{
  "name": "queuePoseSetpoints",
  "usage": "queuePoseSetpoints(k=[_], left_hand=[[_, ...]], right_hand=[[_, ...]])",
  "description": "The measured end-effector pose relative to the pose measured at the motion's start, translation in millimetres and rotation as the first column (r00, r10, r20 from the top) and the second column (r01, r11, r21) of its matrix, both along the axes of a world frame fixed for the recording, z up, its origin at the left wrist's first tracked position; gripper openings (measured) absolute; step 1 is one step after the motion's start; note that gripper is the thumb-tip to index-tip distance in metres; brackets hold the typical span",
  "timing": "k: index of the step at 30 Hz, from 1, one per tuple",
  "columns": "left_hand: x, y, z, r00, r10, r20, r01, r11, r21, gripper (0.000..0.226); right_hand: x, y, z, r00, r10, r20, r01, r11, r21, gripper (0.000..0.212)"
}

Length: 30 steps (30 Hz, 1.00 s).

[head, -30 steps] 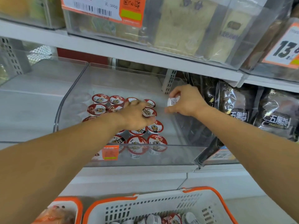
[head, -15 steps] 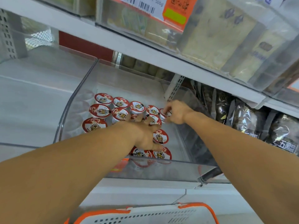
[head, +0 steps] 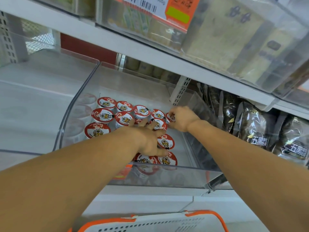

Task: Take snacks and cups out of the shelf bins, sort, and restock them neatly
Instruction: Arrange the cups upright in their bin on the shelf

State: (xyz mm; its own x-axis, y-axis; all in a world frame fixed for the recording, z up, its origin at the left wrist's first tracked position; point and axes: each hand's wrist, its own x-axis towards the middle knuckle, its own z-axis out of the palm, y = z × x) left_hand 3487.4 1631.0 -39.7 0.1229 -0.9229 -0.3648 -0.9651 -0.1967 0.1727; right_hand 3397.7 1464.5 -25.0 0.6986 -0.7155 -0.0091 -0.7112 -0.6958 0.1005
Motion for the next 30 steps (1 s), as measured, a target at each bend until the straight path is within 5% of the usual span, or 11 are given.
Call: queuePoseSetpoints(k=[9, 16, 18, 21, 23, 24, 27, 29, 30], left_hand=[[3.4, -4.4, -4.5, 1.000, 0.002, -0.023, -0.002, 1.000, -0.018, 0.088], [-0.8, -5.1, 4.4, 0.994, 0.029, -0.102, -0.046, 0.985, -0.165, 0.085], [-8.3, 3.8, 22.8, 0.987, 0.022, -0.159, -0.085, 0.911, -0.403, 0.068], [-38.0, 37.0, 46.4, 0.959, -0.096, -0.268, -0.163, 0.587, -0.793, 0.021], [-70.2, 73.4, 44.2, 0.931, -0.205, -0.301, -0.192, 0.428, -0.883, 0.007], [-87.8, 90.7, 32.9, 0.914, -0.256, -0.314, -0.188, 0.418, -0.889, 0.008], [-132.7, 130.5, -43.1, 0.846, -0.260, -0.466, -0.193, 0.666, -0.721, 0.011], [-147.2, 144.8, -127.6, 0.858, -0.065, -0.509, -0.196, 0.875, -0.442, 0.012], [-152.1, 154.9, -172.6, 0.866, 0.031, -0.499, -0.196, 0.939, -0.282, 0.009]], right_hand=[[-2.7, 5.7, 7.7, 1.000, 0.013, -0.009, -0.013, 1.000, -0.017, 0.049], [-66.0, 91.7, 56.2, 0.891, 0.113, 0.440, -0.147, 0.988, 0.044, 0.012], [-108.5, 133.4, 67.0, 0.799, 0.078, 0.596, -0.170, 0.980, 0.099, 0.005], [-174.3, 180.3, 49.5, 0.678, -0.057, 0.733, -0.165, 0.960, 0.226, 0.011], [-212.2, 192.6, 9.6, 0.685, -0.174, 0.707, -0.126, 0.928, 0.351, 0.015], [-228.1, 194.3, -16.3, 0.732, -0.218, 0.646, -0.103, 0.901, 0.420, 0.016], [-267.7, 191.8, -109.5, 0.915, -0.278, 0.293, 0.027, 0.766, 0.642, 0.015], [-287.3, 197.3, -175.9, 0.957, -0.285, 0.053, 0.157, 0.664, 0.731, 0.012], [-294.0, 204.3, -203.2, 0.961, -0.274, -0.033, 0.205, 0.628, 0.751, 0.029]])
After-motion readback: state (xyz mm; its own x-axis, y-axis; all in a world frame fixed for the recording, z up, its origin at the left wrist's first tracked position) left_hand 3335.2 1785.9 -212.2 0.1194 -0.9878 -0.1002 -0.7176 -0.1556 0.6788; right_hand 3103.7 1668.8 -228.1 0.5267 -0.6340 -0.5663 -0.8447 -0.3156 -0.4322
